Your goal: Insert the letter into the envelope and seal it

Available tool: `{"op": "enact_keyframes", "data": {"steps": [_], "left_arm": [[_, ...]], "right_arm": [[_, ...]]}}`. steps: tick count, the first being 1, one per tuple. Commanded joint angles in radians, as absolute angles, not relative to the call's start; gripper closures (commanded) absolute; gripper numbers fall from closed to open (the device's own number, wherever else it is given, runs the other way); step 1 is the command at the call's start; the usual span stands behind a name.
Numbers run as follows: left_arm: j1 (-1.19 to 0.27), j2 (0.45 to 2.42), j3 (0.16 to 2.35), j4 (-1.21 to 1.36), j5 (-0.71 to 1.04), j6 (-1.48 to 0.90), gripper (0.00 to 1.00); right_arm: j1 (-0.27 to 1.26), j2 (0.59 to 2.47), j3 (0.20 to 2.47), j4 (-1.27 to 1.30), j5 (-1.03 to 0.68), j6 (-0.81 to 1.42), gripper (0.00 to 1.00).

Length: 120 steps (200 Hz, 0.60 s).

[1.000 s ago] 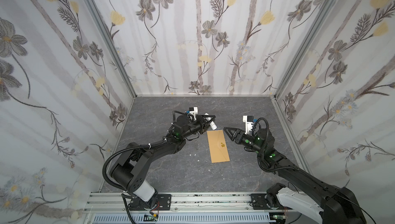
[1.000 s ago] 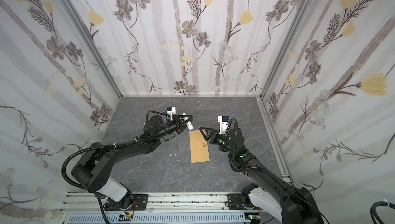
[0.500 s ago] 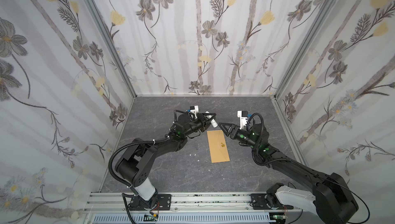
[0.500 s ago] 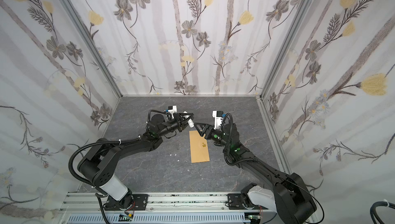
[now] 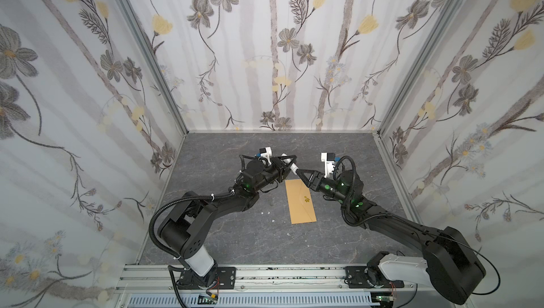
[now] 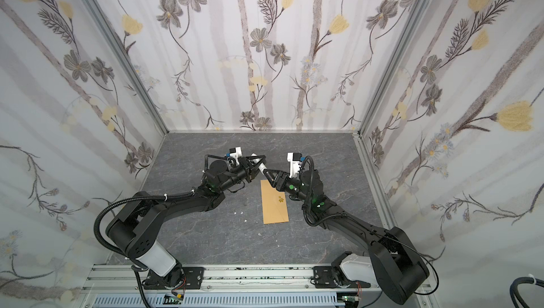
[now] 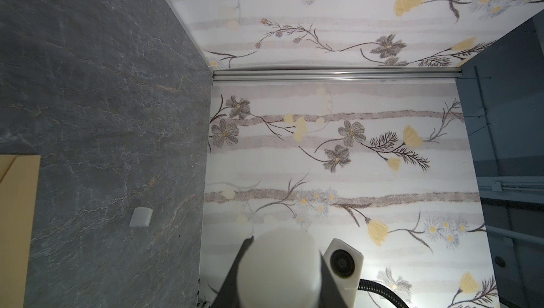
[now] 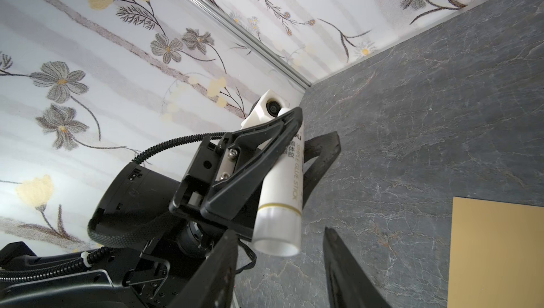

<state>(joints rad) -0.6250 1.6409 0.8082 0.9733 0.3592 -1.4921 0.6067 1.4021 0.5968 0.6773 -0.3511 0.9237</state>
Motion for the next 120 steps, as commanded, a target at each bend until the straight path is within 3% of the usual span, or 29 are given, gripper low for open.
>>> {"op": "enact_keyframes", "data": {"steps": [1,101,120], "left_arm": [[-0.629,1.633,0.808,1.026,0.34,-1.502,1.0],[-0.637,1.636,0.812,1.026,0.328,-1.501,1.0],[-0.637,1.638,0.815,1.026,0.33,-1.501,1.0]], "right_arm": [[0.609,1.413,0.611,0.739,-0.332,0.94,0.56],[0.621,1.451,0.63,0.73,-0.326,0.95,0.61],[0.622,1.451,0.63,0.729,-0.321,0.95,0.69]]}}
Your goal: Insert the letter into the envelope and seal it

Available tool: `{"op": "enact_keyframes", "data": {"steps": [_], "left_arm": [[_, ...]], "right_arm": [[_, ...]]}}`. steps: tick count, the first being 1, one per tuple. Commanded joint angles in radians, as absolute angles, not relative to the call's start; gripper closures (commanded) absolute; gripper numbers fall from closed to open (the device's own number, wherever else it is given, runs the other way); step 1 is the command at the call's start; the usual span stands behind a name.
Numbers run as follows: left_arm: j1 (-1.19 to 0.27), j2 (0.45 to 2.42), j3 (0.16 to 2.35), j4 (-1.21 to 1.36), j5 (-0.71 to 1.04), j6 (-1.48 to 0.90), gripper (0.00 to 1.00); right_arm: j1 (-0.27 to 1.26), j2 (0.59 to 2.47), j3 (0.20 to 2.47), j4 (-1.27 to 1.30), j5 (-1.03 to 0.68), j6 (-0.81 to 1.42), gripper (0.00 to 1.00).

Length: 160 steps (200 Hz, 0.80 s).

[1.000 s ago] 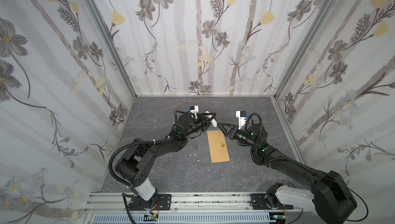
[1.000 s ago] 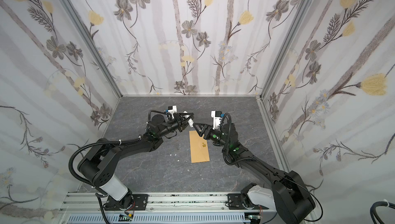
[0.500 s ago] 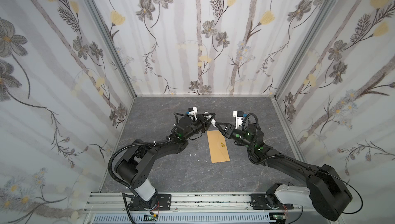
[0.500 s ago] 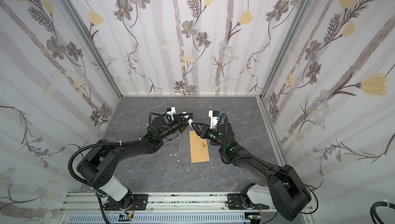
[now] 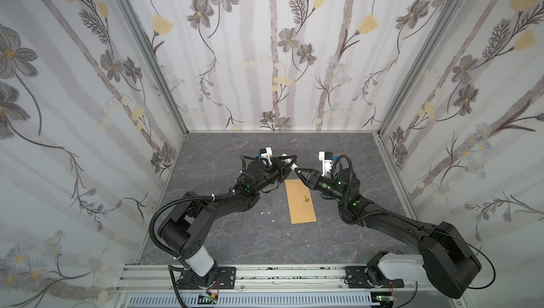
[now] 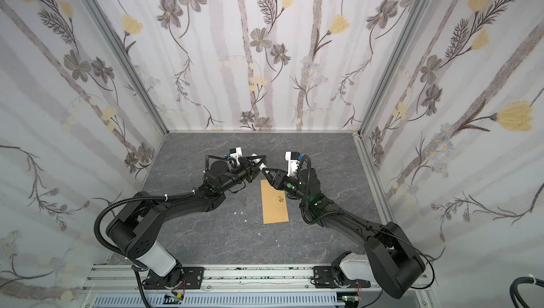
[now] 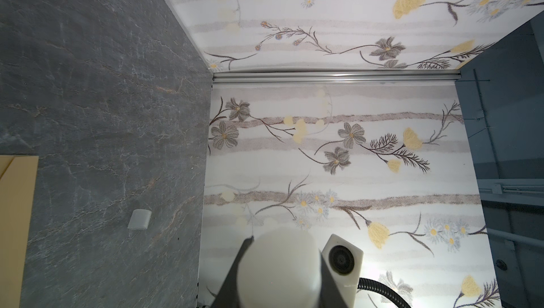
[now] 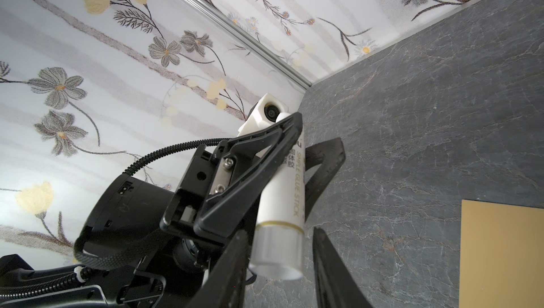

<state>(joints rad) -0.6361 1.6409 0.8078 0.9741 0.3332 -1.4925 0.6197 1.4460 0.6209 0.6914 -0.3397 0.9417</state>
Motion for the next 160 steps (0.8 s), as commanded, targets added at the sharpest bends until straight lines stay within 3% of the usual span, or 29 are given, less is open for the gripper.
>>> {"op": "enact_keyframes", "data": {"steps": [1,68,160], "left_arm": [[-0.638,1.638,0.815,1.026,0.331,-1.5,1.0],[-0.644,1.637,0.808,1.025,0.331,-1.508,1.0],[-0.65,1.641,0.788,1.02,0.402,-1.582,1.0]], "right_arm": [[0.622,1.451,0.63,0.729,-0.321,0.95,0.69],[0.635,1.445,0.657,0.636,-0.278,0.898,0.81],[0.79,1.407,0.829,0.193,0.046,0.539,0.84]]}}
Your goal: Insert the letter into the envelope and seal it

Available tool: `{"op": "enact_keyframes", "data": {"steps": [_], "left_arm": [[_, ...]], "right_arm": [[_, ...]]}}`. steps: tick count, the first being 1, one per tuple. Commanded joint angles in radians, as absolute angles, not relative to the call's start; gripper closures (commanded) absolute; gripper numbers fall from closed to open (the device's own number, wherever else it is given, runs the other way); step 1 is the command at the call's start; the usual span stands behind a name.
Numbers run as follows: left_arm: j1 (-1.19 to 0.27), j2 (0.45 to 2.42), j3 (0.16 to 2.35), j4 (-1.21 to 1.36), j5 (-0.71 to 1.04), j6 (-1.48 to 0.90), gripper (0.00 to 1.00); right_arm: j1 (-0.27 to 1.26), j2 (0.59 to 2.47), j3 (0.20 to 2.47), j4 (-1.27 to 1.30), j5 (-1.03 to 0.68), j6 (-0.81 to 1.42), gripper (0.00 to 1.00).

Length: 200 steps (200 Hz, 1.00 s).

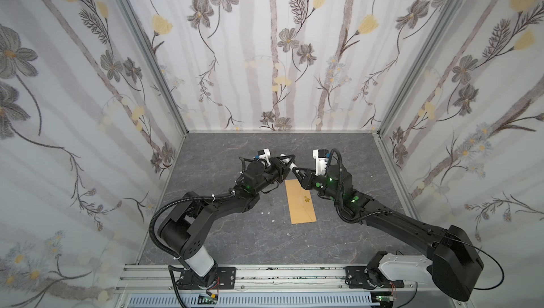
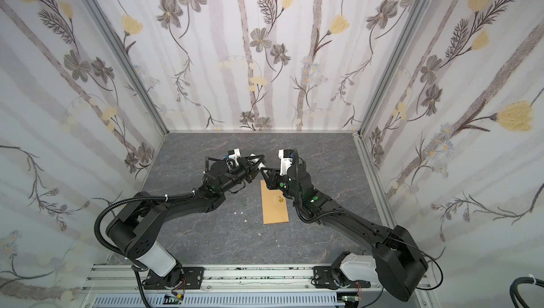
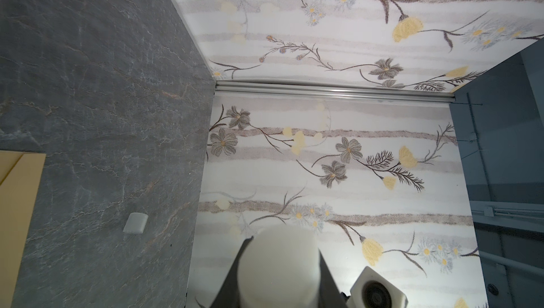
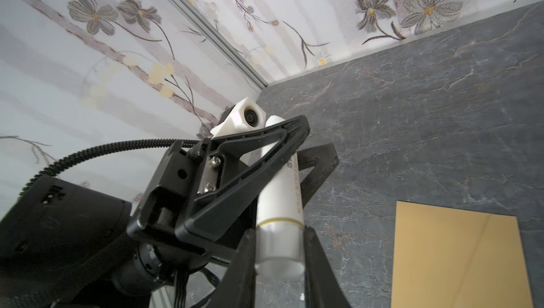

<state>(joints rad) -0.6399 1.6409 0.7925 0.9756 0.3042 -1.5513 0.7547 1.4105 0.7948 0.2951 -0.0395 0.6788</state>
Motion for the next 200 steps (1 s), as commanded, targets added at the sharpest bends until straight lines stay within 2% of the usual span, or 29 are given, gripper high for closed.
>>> {"op": "enact_keyframes", "data": {"steps": [1,52,110,200], "left_arm": [[-0.651,1.641,0.788,1.02,0.404,-1.583,1.0],[-0.651,1.64,0.786,1.014,0.476,-1.605,1.0],[-0.651,1.631,0.782,0.992,0.539,-1.608,1.0],[-0.652,1.589,0.78,0.918,0.58,-1.577,1.0]], "right_arm": [[0.792,1.407,0.831,0.189,0.049,0.536,0.84],[0.894,1.402,0.89,0.019,0.227,0.369,0.85],[0.974,1.404,0.917,-0.078,0.372,0.248,0.85],[1.149,1.485,0.971,-0.185,0.708,0.04,0.85]]}}
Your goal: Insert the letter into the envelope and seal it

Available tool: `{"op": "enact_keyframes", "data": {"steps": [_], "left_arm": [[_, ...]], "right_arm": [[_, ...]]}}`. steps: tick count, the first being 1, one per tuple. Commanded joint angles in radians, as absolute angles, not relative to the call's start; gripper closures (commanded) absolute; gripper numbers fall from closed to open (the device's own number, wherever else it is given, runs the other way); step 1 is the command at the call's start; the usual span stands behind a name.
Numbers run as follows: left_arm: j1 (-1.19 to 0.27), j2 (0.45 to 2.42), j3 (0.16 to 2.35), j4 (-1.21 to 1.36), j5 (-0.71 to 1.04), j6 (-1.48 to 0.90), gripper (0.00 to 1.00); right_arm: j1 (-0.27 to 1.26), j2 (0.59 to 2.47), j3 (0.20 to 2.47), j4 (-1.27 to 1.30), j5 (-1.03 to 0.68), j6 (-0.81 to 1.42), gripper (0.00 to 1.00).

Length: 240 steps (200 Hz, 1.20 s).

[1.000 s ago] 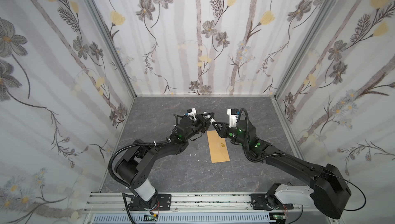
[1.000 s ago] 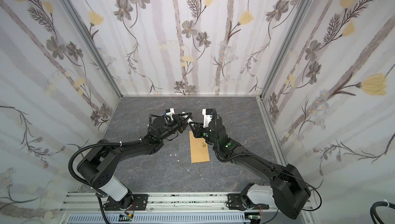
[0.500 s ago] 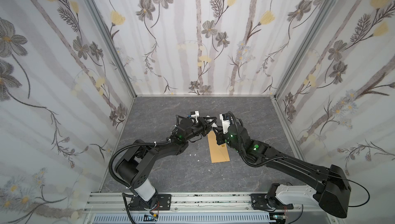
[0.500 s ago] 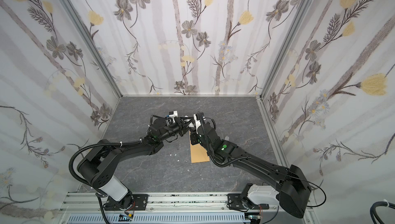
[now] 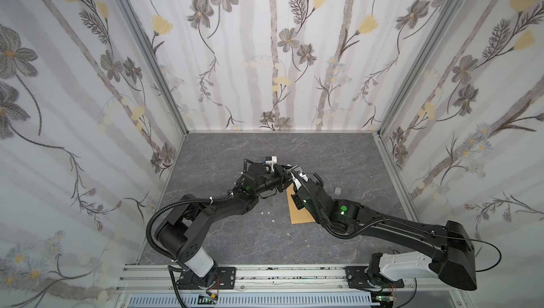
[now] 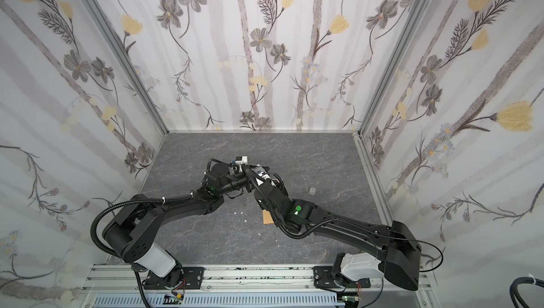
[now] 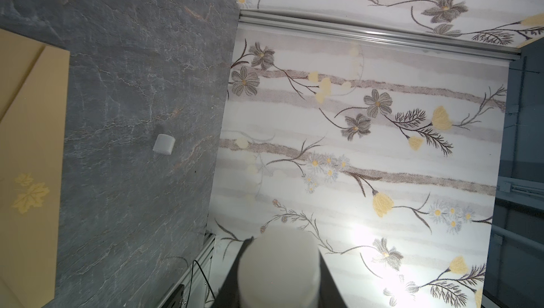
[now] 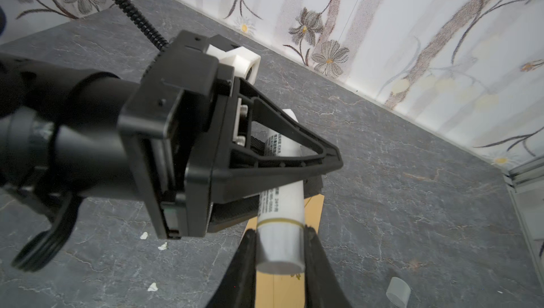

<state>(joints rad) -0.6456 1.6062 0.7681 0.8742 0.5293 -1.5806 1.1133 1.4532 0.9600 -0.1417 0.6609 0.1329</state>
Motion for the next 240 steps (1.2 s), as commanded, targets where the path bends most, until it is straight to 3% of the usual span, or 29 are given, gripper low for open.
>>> {"op": "enact_keyframes", "data": {"steps": [1,87,126,144,162,188,209,240], "left_arm": [[-0.652,1.589,0.78,0.916,0.58,-1.576,1.0],[-0.653,1.563,0.789,0.877,0.579,-1.56,1.0],[-0.653,1.557,0.788,0.873,0.566,-1.559,1.0],[-0.653,1.559,0.793,0.872,0.549,-1.552,1.0],[-0.653,1.563,0.803,0.873,0.514,-1.541,1.0],[-0.652,1.566,0.82,0.874,0.44,-1.522,1.0],[-0.652,1.569,0.829,0.874,0.387,-1.512,1.0],[-0.649,1.584,0.845,0.879,0.342,-1.515,1.0]], "right_arm": [[1.151,1.486,0.971,-0.185,0.716,0.037,0.85],[1.235,1.678,1.009,-0.229,0.919,-0.055,0.87],[1.237,1.682,1.02,-0.21,0.899,-0.033,0.85],[1.237,1.643,1.022,-0.182,0.827,0.005,0.73],[1.228,1.571,1.02,-0.151,0.671,0.064,0.51],[1.155,1.44,0.984,-0.09,0.413,0.221,0.41],[1.061,1.32,0.898,0.025,0.195,0.378,0.39],[0.947,1.188,0.761,0.237,0.04,0.565,0.34]]}}
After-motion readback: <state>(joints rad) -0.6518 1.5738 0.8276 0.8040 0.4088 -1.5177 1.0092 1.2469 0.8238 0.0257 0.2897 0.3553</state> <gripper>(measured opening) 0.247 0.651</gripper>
